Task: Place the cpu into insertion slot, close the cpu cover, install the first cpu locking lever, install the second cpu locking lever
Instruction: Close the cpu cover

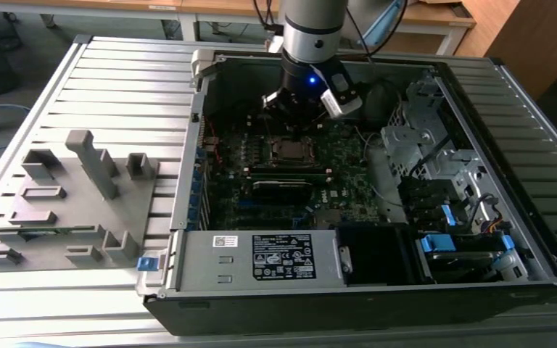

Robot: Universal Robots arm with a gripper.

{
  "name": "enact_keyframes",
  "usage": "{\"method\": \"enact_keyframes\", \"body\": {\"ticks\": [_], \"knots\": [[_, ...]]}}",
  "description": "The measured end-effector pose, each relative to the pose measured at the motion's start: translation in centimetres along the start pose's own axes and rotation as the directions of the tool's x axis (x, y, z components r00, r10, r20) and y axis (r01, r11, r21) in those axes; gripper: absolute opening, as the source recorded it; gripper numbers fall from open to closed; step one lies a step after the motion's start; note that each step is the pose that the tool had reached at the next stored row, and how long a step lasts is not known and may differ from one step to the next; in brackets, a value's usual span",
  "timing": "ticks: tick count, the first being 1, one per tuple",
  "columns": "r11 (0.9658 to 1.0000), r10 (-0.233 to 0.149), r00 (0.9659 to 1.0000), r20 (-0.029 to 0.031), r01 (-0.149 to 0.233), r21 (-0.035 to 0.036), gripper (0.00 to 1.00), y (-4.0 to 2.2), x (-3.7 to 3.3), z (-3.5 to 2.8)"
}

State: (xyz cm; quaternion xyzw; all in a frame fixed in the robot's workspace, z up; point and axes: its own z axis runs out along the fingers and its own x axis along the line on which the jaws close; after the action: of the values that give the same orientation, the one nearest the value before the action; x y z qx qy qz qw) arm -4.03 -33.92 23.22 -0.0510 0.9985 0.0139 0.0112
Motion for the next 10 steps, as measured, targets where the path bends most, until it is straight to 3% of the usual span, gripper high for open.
{"method": "enact_keyframes", "body": {"ticks": [2, 5, 10], "knots": [[0.9996, -0.03, 0.9996, -0.0007, 0.03, -0.0006, 0.1, 0.0, 0.0, 0.0], [0.9995, -0.03, 0.9995, -0.0009, 0.03, -0.0006, 0.1, 0.0, 0.0, 0.0], [0.9986, 0.052, 0.9986, 0.0013, -0.052, 0.0014, 0.1, 0.0, 0.0, 0.02]]}}
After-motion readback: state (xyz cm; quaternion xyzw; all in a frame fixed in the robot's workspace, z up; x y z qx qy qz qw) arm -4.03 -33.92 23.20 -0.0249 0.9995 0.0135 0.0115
